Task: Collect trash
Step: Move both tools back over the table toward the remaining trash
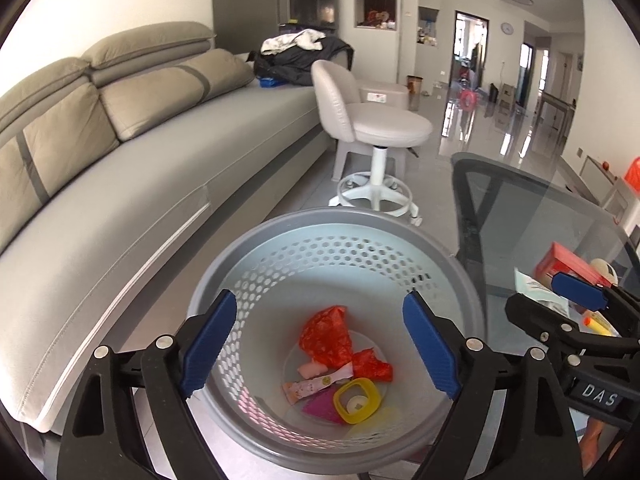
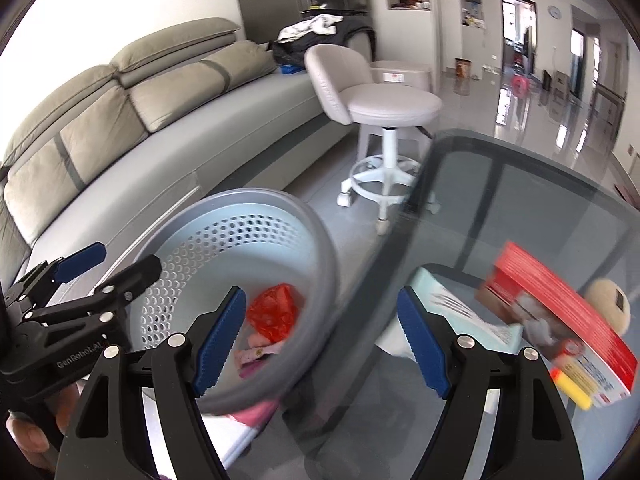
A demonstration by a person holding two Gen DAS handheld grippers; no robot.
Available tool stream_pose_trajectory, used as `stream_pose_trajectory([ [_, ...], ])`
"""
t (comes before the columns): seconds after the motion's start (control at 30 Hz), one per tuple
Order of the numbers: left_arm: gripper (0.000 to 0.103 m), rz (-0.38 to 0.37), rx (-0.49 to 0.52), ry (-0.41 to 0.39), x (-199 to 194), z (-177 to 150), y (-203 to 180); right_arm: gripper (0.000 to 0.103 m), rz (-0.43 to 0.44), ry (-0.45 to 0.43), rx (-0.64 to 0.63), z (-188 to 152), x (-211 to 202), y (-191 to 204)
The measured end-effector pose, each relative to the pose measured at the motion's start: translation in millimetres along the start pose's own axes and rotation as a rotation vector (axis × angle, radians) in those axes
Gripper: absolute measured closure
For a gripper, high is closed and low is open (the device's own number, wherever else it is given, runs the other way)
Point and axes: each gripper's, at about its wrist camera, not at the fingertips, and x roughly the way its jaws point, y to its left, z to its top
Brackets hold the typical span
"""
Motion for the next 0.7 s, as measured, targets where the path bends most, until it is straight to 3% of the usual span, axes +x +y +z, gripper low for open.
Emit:
stream_pose_trajectory([
  [0.37,0.016,-0.08,0.053,-0.018,-13.7,-4.8,-52.7,0.028,-0.126,-0.043,0.124,-29.4,-51.5,-75.0],
  [0.7,0.015,-0.119,0.125,-0.006,-10.7,-12.6,-100.4,0.028,-0.223,-0.021,0.193,-64.9,-81.0,-132.9],
])
